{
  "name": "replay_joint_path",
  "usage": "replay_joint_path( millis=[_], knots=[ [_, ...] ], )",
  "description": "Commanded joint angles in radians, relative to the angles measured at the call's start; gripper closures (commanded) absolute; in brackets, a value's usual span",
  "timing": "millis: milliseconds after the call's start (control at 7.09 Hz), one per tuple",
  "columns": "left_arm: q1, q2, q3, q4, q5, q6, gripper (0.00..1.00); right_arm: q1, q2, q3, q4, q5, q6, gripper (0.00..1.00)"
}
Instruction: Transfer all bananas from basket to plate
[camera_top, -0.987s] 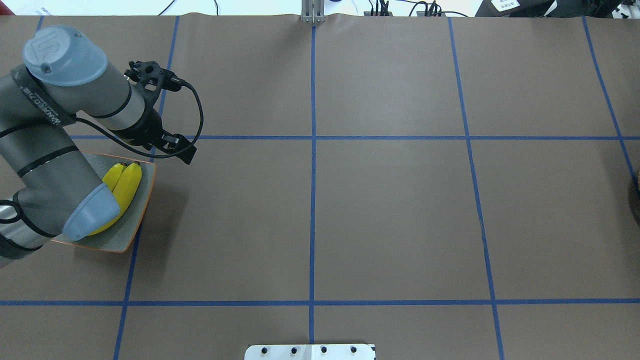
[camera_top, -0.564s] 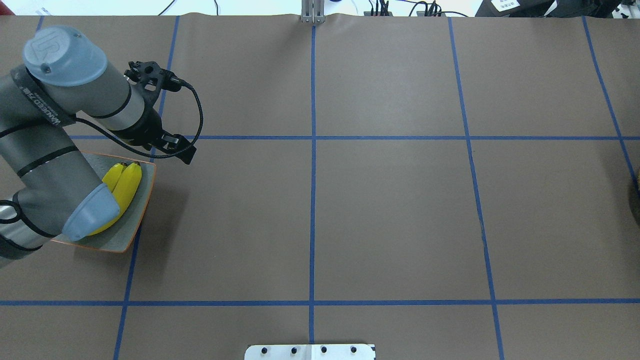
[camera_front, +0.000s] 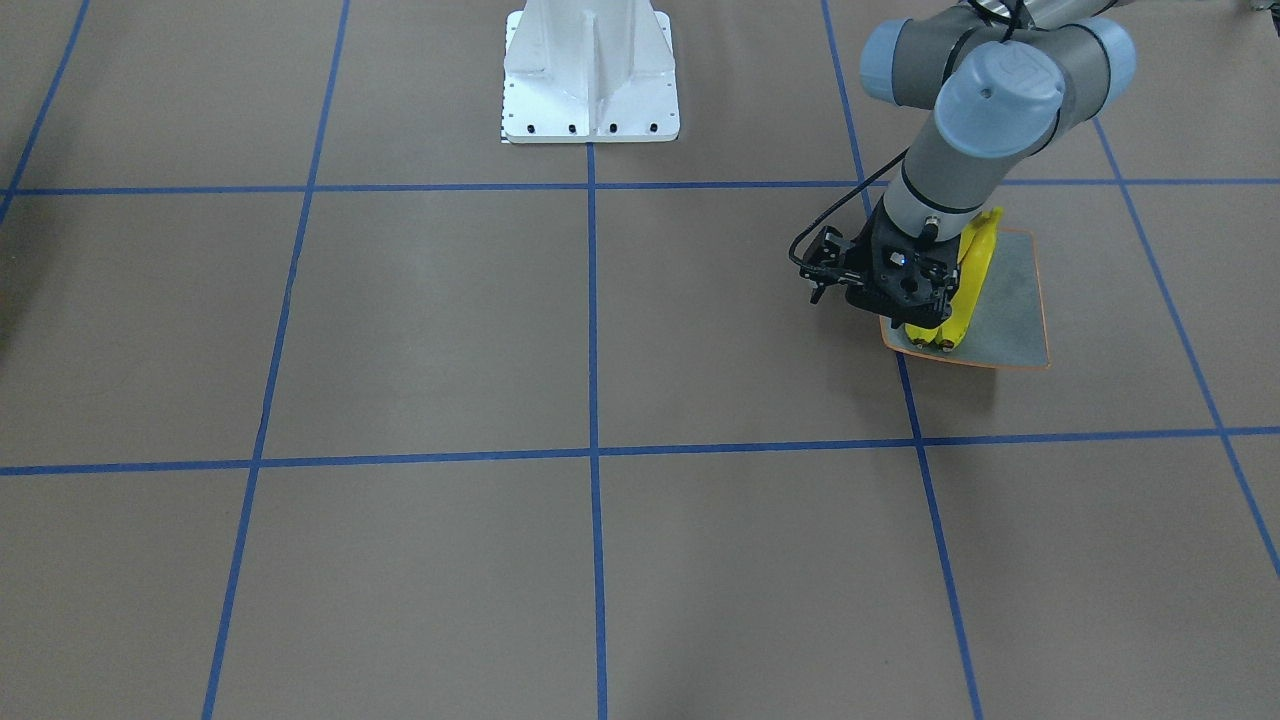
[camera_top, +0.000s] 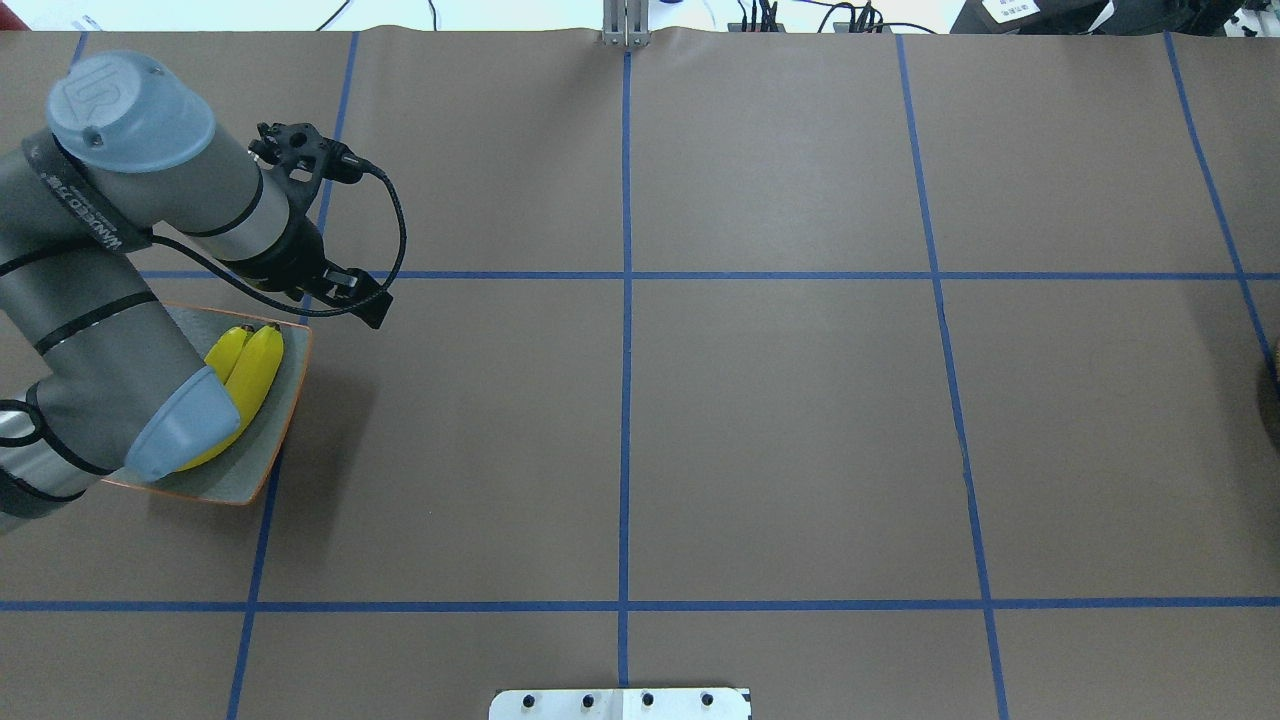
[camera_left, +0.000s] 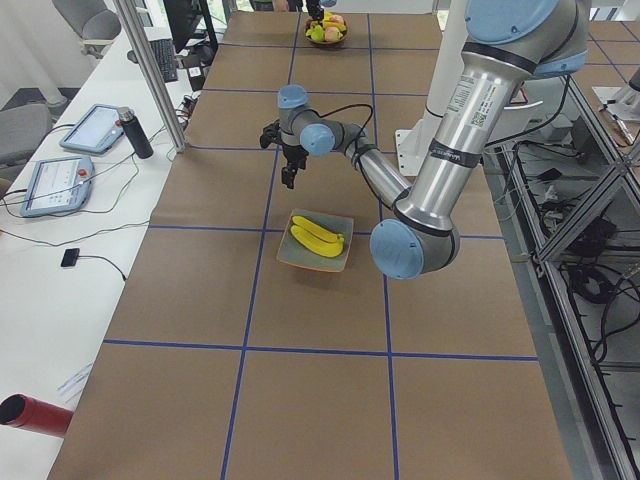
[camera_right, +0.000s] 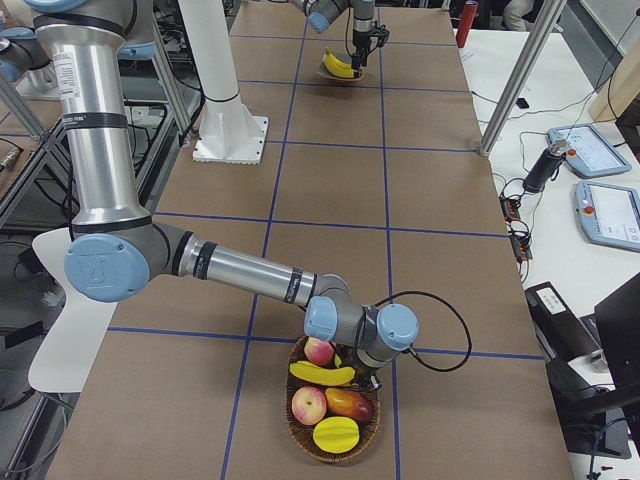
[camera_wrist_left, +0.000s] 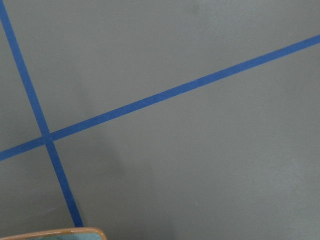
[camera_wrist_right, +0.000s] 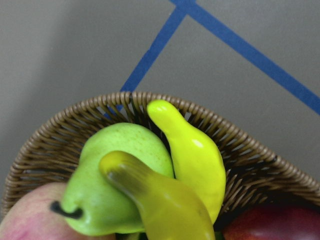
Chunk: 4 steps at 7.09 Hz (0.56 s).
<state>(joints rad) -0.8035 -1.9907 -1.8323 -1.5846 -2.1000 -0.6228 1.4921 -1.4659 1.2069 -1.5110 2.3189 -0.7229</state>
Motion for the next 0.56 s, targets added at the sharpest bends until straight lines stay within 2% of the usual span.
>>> replay_joint_path(
  millis=[0, 141, 423],
  knots=[
    [0.001, 0.0, 0.001, 0.0, 0.0, 0.0, 0.0, 0.026, -0.008, 0.043, -0.011, 0.002, 0.002, 1.0],
    [0.001, 0.0, 0.001, -0.002, 0.0, 0.0, 0.0, 0.077, -0.001, 0.048, -0.032, 0.004, 0.0, 1.0],
    [0.006, 0.0, 0.021, -0.03, 0.0, 0.0, 0.0, 0.141, 0.019, 0.162, -0.2, 0.004, 0.002, 1.0]
  ],
)
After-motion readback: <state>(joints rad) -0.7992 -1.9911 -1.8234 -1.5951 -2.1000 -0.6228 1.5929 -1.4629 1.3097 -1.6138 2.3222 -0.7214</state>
